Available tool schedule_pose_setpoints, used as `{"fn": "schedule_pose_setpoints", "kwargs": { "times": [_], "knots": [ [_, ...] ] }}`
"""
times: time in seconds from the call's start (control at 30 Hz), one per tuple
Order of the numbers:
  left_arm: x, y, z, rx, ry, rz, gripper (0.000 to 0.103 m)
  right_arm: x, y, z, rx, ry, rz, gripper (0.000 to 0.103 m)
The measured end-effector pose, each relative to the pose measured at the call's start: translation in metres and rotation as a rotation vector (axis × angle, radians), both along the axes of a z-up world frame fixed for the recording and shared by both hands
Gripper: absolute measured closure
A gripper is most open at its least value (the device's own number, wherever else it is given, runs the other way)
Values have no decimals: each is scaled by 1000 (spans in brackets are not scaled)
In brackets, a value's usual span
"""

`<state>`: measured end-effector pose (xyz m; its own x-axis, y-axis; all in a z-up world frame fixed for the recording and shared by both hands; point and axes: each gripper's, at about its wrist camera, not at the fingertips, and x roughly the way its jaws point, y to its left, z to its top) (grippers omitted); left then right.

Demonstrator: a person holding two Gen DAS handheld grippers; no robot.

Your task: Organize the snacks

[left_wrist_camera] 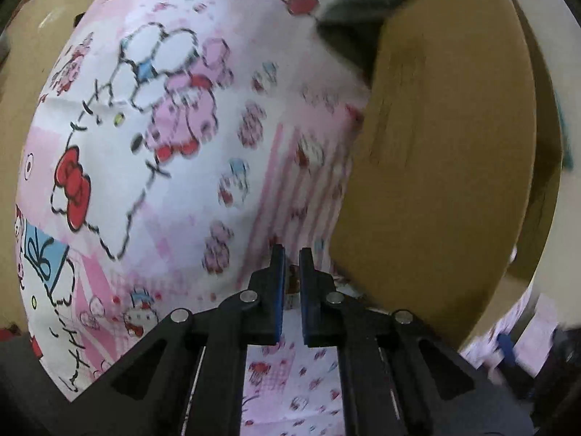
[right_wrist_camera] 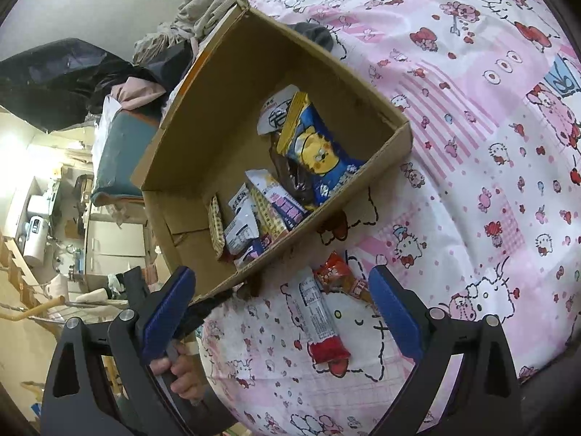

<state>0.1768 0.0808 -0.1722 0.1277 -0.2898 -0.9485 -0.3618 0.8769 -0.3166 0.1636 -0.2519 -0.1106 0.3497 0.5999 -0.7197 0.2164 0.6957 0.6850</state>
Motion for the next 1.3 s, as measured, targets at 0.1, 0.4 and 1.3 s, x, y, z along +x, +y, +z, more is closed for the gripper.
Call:
{"fn": "schedule_pose_setpoints", "kwargs": {
  "times": [0.1, 0.4, 1.3],
  "knots": [
    [-22, -21, 0, -9, 40, -82, 99, 0, 5, 1, -11, -4, 17, 5],
    [-55, -96, 24, -6, -28, -323, 94, -3, 9, 6, -8, -13, 35, 5],
    [-39, -98, 0, 139, 3, -129, 84, -12, 3, 13, -97, -5, 25, 5]
  ]
}}
